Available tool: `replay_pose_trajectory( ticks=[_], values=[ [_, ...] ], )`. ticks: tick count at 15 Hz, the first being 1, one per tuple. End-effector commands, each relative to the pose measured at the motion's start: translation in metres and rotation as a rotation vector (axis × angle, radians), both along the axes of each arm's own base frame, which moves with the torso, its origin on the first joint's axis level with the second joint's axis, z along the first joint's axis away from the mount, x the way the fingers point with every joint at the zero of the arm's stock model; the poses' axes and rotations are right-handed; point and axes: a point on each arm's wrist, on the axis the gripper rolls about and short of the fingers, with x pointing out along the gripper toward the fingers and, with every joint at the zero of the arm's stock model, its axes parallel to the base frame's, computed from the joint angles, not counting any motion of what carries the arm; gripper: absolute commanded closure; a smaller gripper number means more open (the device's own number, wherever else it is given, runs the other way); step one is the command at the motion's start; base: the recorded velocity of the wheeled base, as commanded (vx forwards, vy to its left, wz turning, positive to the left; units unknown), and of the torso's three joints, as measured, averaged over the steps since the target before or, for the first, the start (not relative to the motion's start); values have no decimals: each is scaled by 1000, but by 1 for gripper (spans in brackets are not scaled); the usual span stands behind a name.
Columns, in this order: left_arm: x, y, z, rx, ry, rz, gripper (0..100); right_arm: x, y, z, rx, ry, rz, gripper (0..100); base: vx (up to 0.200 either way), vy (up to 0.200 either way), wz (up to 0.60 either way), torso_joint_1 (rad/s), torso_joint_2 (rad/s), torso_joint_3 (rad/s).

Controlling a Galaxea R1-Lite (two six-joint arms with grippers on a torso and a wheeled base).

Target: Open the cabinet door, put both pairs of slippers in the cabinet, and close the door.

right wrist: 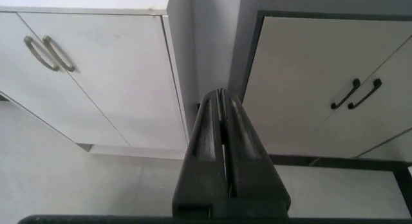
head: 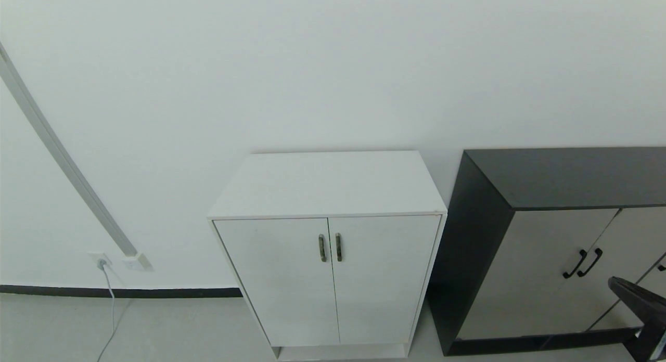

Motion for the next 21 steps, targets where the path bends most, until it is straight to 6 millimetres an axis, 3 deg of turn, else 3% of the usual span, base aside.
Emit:
replay_pose_trajectory(
  ticks=[1, 9, 13, 15, 21],
  values=[
    [0, 0, 0, 0, 1, 0, 100, -15, -4, -1, 7, -25, 2, 100, 0, 0, 0, 0, 0, 0],
    [0, 0, 0, 2, 1, 0, 100, -78, -19, -27, -25, 81, 180, 100, 0, 0, 0, 0, 0, 0],
    [0, 0, 0, 2, 1, 0, 100, -96, -22, -53, -90, 188, 291, 100, 0, 0, 0, 0, 0, 0],
    [0, 0, 0, 2, 1, 0, 100, -100, -23, -56, -103, 185, 327, 100, 0, 0, 0, 0, 0, 0],
    [0, 0, 0, 2, 1, 0, 100, -109, -25, -56, -78, 64, 139, 100, 0, 0, 0, 0, 0, 0]
  ],
)
